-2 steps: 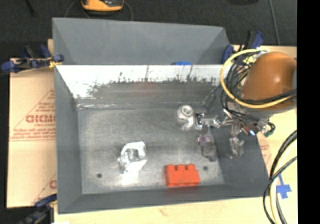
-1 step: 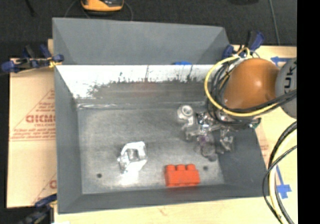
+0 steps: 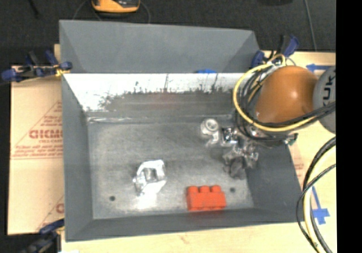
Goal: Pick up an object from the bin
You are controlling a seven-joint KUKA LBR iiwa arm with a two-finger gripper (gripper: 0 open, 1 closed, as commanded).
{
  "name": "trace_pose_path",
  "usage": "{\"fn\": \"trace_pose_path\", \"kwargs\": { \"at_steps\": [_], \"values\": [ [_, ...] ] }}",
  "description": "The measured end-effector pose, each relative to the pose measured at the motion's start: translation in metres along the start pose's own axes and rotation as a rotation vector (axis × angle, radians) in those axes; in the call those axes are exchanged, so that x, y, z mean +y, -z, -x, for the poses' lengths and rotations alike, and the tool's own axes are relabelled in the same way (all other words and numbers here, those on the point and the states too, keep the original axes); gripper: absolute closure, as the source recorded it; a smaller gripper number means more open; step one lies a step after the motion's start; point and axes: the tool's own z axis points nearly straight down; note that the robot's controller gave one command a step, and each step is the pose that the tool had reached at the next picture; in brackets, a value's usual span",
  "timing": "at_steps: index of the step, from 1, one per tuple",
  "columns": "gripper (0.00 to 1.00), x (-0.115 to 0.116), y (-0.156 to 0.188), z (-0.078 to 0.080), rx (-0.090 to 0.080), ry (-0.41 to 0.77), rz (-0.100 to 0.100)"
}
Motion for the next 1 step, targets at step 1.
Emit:
{"fn": "trace_pose_path", "kwargs": {
  "at_steps": [1],
  "values": [
    [1.0,0.0073,0.147,0.0132,0.0,-0.003,-0.008]
  ]
}}
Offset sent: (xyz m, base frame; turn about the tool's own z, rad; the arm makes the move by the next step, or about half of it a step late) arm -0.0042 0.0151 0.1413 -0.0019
